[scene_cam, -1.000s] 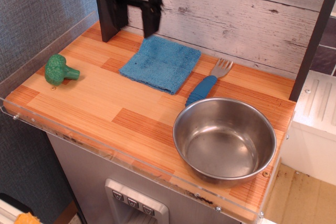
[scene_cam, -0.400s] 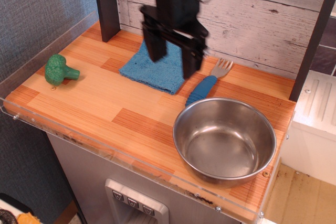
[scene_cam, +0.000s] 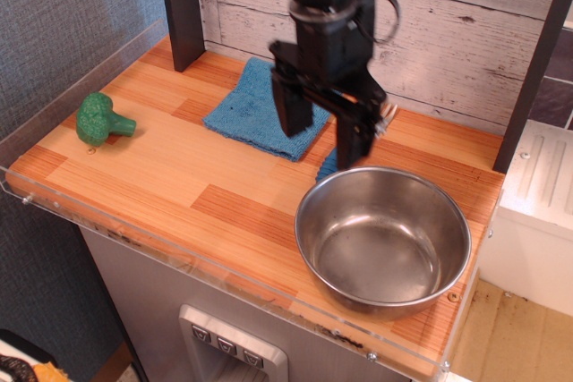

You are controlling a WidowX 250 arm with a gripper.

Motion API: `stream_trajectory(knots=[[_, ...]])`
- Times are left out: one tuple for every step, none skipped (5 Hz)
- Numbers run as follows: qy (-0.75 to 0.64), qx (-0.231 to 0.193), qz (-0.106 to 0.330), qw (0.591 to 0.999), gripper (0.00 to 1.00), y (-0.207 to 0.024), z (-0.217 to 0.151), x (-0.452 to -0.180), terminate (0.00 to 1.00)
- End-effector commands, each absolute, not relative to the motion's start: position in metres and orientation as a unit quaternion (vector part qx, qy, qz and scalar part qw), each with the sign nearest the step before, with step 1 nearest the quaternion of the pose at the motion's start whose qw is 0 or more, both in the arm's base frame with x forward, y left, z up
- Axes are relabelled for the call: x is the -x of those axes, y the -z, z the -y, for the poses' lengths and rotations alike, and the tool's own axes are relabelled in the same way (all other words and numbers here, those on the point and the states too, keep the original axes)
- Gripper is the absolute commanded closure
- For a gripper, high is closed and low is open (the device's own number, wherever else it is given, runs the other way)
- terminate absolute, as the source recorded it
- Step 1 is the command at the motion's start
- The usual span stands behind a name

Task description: Move the utensil and place it at the edge of the corner.

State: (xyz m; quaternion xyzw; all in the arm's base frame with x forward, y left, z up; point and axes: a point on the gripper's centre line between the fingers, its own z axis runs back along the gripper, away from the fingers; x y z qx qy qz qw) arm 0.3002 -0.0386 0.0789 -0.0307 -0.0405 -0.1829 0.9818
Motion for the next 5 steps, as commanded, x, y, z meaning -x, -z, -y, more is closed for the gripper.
stream_trajectory(knots=[[0.220, 0.035, 0.008, 0.975, 0.00, -0.056, 0.057, -0.281, 0.00], [0.217, 0.029, -0.011, 0.976, 0.00, -0.041, 0.055, -0.280, 0.00], [0.205, 0.015, -0.016, 0.978, 1.00, -0.034, 0.052, -0.279, 0.00], [0.206, 0.010, -0.021, 0.978, 1.00, -0.034, 0.051, -0.279, 0.00], [0.207, 0.016, -0.009, 0.978, 1.00, -0.042, 0.051, -0.276, 0.00]])
